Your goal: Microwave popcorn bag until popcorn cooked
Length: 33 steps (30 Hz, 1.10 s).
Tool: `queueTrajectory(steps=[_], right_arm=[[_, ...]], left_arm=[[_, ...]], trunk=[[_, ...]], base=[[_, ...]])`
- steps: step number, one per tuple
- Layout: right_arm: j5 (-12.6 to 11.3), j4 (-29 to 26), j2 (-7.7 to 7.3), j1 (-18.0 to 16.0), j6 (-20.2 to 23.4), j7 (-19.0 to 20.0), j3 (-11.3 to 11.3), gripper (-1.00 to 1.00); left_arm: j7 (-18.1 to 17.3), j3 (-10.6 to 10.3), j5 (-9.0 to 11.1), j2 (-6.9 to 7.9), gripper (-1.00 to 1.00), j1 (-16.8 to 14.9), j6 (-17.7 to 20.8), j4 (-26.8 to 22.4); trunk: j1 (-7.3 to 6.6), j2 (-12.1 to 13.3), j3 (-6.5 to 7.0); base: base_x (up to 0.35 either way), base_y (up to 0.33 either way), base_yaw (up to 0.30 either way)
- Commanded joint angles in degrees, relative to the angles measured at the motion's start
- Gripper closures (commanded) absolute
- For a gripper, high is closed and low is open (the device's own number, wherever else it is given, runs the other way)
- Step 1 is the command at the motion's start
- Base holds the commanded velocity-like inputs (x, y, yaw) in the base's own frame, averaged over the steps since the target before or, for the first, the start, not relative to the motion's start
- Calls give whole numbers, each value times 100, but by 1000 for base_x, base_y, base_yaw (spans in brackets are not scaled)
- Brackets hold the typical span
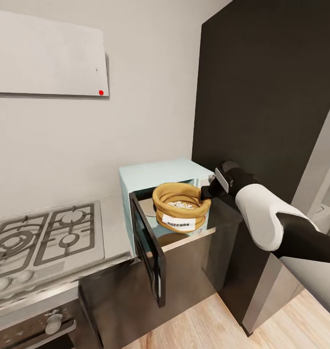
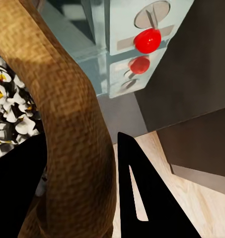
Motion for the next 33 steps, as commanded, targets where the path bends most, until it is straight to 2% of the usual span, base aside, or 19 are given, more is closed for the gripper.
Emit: queueTrajectory(steps=[1, 10, 33], right_arm=[[139, -36, 7, -6, 21, 35, -155, 100], [153, -30, -81, -6, 21, 27, -129, 100], [172, 33, -86, -6, 21, -9, -107, 100]], left_arm=[[16, -1, 18, -2, -100, -2, -14, -2], [16, 2, 22, -2, -100, -2, -14, -2], [16, -4, 17, -2, -100, -2, -14, -2]], trunk=[[1, -2, -6], [1, -2, -6], [1, -2, -6]], base=[[0, 0, 0], [0, 0, 0], [-27, 0, 0]])
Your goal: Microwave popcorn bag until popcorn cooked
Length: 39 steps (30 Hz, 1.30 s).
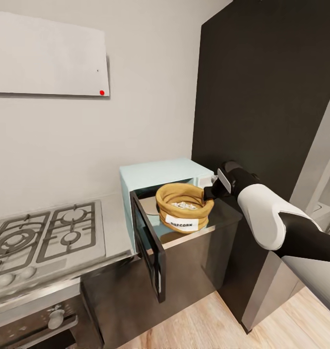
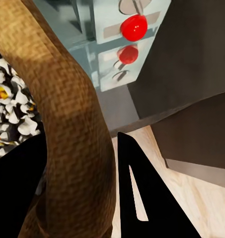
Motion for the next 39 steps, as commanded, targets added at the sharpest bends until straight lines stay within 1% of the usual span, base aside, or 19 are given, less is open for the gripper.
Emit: queueTrajectory(steps=[1, 3, 4, 8, 12, 24, 29, 39], right_arm=[[58, -9, 3, -3, 20, 39, -30, 100], [58, -10, 8, -3, 20, 29, -27, 100], [87, 23, -26, 18, 20, 37, -13, 100], [107, 61, 93, 15, -105, 34, -25, 100], [107, -43, 83, 15, 20, 42, -48, 100], [153, -55, 90, 15, 20, -4, -18, 100], [147, -44, 99, 15, 20, -140, -17, 100], [145, 33, 100, 15, 20, -161, -17, 100]], left_arm=[[16, 0, 20, -2, -100, -1, -13, -4], [16, 2, 20, -2, -100, -1, -13, -4], [16, 4, 18, -2, -100, -1, -13, -11], [16, 15, 18, 6, -100, -1, -13, -13], [16, 16, 20, 7, -100, -1, -13, -13], [16, 16, 20, 7, -100, -1, -13, -13], [16, 16, 19, 7, -100, -1, -13, -13], [16, 14, 20, 7, -100, -1, -13, -13]], trunk=[[1, -5, -7], [1, -5, -7], [1, -5, -7], [1, -5, -7], [1, -5, -7], [1, -5, -7], [1, -5, -7], [1, -5, -7]], base=[[-2, 0, 0], [-1, 0, 0], [0, 0, 0], [0, 0, 0], [0, 0, 0], [0, 0, 0], [0, 0, 0], [35, 0, 0]])
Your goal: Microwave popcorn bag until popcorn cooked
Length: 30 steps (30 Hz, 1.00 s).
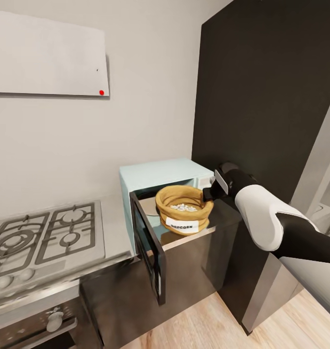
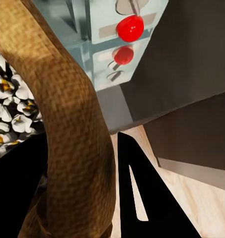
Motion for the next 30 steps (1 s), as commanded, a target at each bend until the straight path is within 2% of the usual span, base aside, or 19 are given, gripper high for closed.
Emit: queueTrajectory(steps=[1, 12, 22, 30], right_arm=[[57, -9, 3, -3, 21, 45, -29, 100], [41, 31, 5, -3, 21, 48, -36, 100], [10, 492, 12, -3, 21, 53, -36, 100], [-24, 338, 11, -3, 21, 105, -100, 100]], left_arm=[[16, 3, 18, -2, -100, -1, -13, -4], [16, 0, 18, -2, -100, -1, -13, -4], [16, 5, 18, -2, -100, -1, -13, -4], [16, 2, 18, -2, -100, -1, -13, -4]], trunk=[[1, -5, -7], [1, -5, -7], [1, -5, -7], [1, -5, -7]], base=[[81, 0, 0], [66, 0, 0], [1, 0, 0], [65, 0, 0]])
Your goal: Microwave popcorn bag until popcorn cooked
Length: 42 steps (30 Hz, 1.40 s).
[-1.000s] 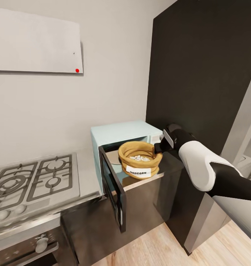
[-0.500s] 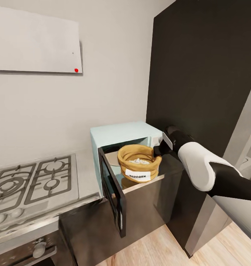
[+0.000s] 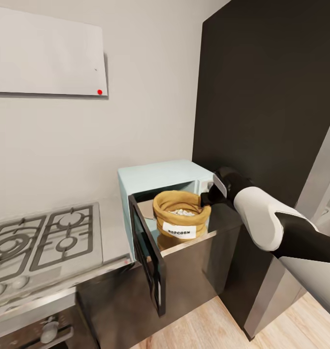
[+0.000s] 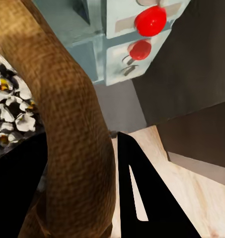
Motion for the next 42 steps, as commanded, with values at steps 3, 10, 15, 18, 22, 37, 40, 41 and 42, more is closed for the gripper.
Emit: queueTrajectory(steps=[3, 10, 15, 18, 22, 37, 40, 41, 42], right_arm=[[1, -62, 3, -2, 22, 52, -26, 100], [-51, -69, 2, -2, 22, 41, -19, 100], [-51, -62, 3, -2, 22, 40, -18, 100], [-49, -66, 0, -2, 22, 40, -18, 100], [-42, -68, -6, -2, 22, 40, -18, 100], [-40, -26, -6, -2, 22, 40, -11, 100], [-35, -25, -6, -2, 22, 40, -10, 100], [-31, -20, -6, -2, 22, 40, -13, 100], [-29, -12, -6, -2, 22, 40, -12, 100]], left_arm=[[16, 3, 18, -2, -100, -1, -12, -4], [11, 0, 18, -2, -100, -1, -12, -4], [12, 0, 18, -2, -100, -1, -12, -4], [15, 1, 18, -2, -100, -1, -12, -4], [15, 4, 18, -2, -100, -1, -12, -4], [15, 5, 18, -2, -100, -1, -12, -4], [16, 5, 18, -2, -100, -1, -12, -4], [16, 3, 18, -2, -100, -1, -12, -4], [16, 4, 18, -2, -100, -1, -12, -4]], trunk=[[2, -4, -7], [2, -4, -7], [2, -4, -7], [2, -4, -7], [2, -4, -7], [2, -4, -7], [2, -4, -7], [2, -4, -7], [2, -4, -7]], base=[[74, 0, 0], [73, 8, 0], [214, 129, 0], [223, 158, 0], [209, 160, 0], [106, 62, 0], [77, 0, 0], [50, 0, 0], [32, 0, 0]])
